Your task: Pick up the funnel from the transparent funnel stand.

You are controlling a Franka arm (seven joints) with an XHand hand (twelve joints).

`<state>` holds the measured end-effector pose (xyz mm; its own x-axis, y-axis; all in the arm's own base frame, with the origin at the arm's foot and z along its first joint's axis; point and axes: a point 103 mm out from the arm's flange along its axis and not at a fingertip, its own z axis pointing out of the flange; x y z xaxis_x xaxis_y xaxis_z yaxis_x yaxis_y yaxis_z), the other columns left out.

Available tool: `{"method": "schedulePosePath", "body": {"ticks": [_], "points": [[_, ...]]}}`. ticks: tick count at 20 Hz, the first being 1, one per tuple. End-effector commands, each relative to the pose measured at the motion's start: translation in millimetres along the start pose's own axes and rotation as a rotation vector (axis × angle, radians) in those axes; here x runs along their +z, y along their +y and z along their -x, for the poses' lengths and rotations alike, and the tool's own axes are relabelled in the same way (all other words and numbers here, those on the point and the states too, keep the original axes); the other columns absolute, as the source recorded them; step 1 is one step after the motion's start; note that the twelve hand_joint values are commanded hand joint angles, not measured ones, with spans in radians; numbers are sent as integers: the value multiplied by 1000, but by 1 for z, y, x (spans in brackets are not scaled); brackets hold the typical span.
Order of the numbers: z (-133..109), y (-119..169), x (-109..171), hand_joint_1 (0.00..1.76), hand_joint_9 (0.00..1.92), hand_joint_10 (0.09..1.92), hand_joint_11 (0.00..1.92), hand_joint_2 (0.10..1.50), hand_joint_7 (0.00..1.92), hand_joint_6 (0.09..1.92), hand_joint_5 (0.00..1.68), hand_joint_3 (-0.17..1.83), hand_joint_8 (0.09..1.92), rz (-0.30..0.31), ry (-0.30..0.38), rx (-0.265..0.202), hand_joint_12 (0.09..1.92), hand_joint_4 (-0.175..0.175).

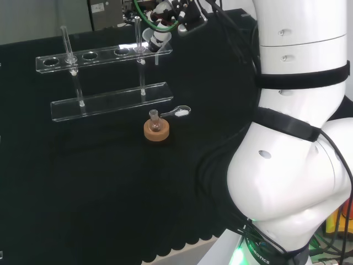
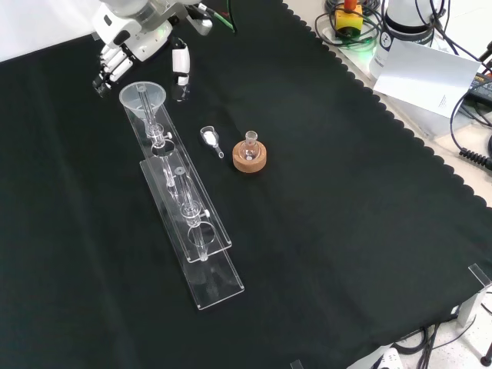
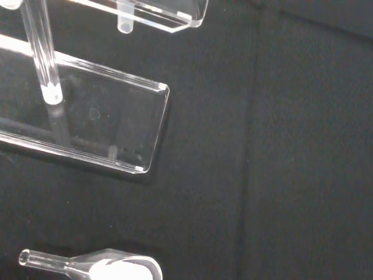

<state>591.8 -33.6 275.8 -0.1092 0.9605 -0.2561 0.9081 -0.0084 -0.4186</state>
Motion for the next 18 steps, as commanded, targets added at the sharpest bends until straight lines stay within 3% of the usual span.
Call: {"method": "schedulePosePath", "body": {"ticks": [1, 14, 18], "points": [[-3, 5, 5, 462, 111, 795, 273, 735, 0, 87, 0, 153, 216, -3, -16, -11, 1368, 5], [-8, 16, 5, 506, 115, 774, 220, 744, 0, 87, 0, 143, 276, -8, -35, -8, 1379, -13], [-9, 16, 6, 531, 209, 746, 205, 754, 0, 87, 0, 142, 357, -9, -37, -10, 1390, -20]]}}
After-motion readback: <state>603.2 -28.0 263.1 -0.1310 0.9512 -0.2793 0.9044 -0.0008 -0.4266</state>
